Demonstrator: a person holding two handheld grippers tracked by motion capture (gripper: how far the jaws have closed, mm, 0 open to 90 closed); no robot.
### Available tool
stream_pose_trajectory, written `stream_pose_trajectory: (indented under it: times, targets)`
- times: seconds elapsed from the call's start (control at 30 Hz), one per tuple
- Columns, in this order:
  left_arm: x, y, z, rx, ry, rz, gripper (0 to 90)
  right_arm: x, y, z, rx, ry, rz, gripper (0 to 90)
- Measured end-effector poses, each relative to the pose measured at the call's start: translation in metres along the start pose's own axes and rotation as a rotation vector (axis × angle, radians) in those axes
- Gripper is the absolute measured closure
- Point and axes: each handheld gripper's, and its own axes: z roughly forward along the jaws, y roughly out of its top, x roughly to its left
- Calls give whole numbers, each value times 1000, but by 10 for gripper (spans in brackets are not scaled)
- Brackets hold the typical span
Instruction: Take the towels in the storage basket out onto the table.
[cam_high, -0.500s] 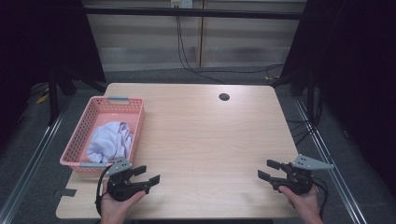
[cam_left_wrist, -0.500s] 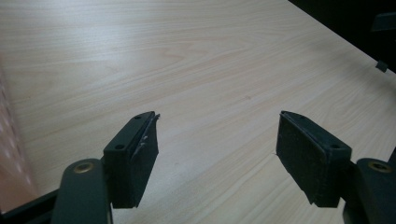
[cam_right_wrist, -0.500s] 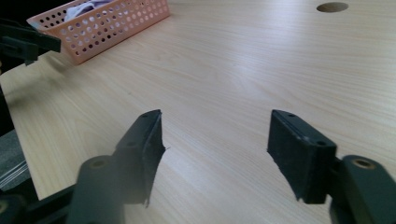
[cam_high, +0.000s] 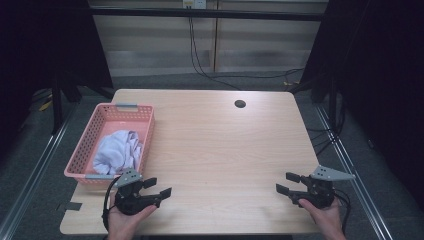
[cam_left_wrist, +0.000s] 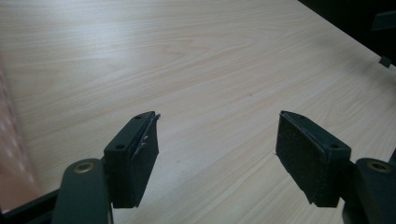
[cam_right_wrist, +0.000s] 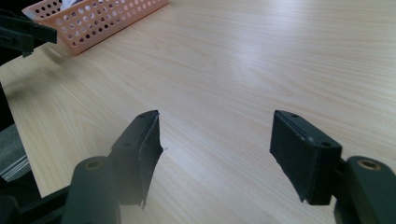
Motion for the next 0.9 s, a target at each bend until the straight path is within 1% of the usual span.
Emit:
stream_pose_trajectory:
  times: [0.03, 0.17, 0.2, 0.23, 0.27, 0.3, 0.33, 0.37, 0.4, 0.43, 0.47, 0.5, 0.53, 0.57, 0.63, 0.67, 0.7, 0.73, 0.77, 0.8, 0.83, 0.9]
  targets:
    - [0, 0, -1, 3, 5, 4, 298, 0, 0, 0, -4, -7, 0, 323]
    - [2, 2, -3, 7, 14, -5, 300, -1, 1, 1, -14, -19, -2, 311]
    - [2, 3, -4, 9, 16, 2, 285, -1, 1, 1, -13, -20, -1, 310]
    - [3, 5, -5, 23, 23, 11, 260, -1, 1, 1, -11, -21, -1, 310]
    - [3, 7, -6, 22, 46, 6, 252, -1, 1, 1, -8, -20, -6, 307]
    - [3, 9, -7, 14, 54, 4, 256, -1, 1, 2, -5, -15, 0, 304]
    - [3, 13, -9, 19, 42, 3, 246, -1, 1, 2, 0, -7, 4, 304]
    - [3, 18, -11, 23, 38, 13, 244, -2, 1, 3, 10, 2, -1, 293]
    - [3, 22, -14, 25, 44, 26, 244, -1, 1, 4, 17, 1, 5, 264]
    - [4, 26, -18, 22, 49, 29, 245, -1, 1, 4, 22, 3, 12, 244]
    - [5, 29, -21, 14, 48, 26, 245, -2, 1, 4, 29, 8, 10, 253]
    - [7, 32, -25, 18, 51, 41, 244, -2, 1, 5, 31, 10, 8, 250]
    - [9, 34, -28, 25, 55, 49, 248, -2, 1, 5, 28, 11, 8, 247]
    - [12, 36, -31, 22, 65, 47, 254, -1, 2, 5, 27, 13, 6, 247]
    - [20, 39, -36, 23, 81, 16, 252, -1, 2, 5, 30, 10, 1, 244]
    - [25, 41, -38, 35, 101, 3, 253, 0, 2, 5, 30, 15, 2, 244]
    - [30, 43, -41, 49, 117, 2, 253, 0, 2, 5, 32, 13, 0, 241]
    - [36, 46, -45, 39, 135, -12, 254, 0, 1, 5, 35, 8, -1, 234]
    - [40, 47, -47, 30, 143, -30, 259, 0, 1, 6, 35, 13, 1, 237]
    - [45, 50, -50, 27, 150, -37, 252, 0, 1, 6, 36, 13, 1, 236]
    - [50, 53, -54, 33, 153, -34, 243, -1, 1, 6, 34, 12, 0, 234]
    - [60, 60, -60, 37, 173, -29, 238, -1, 2, 6, 34, 15, 2, 232]
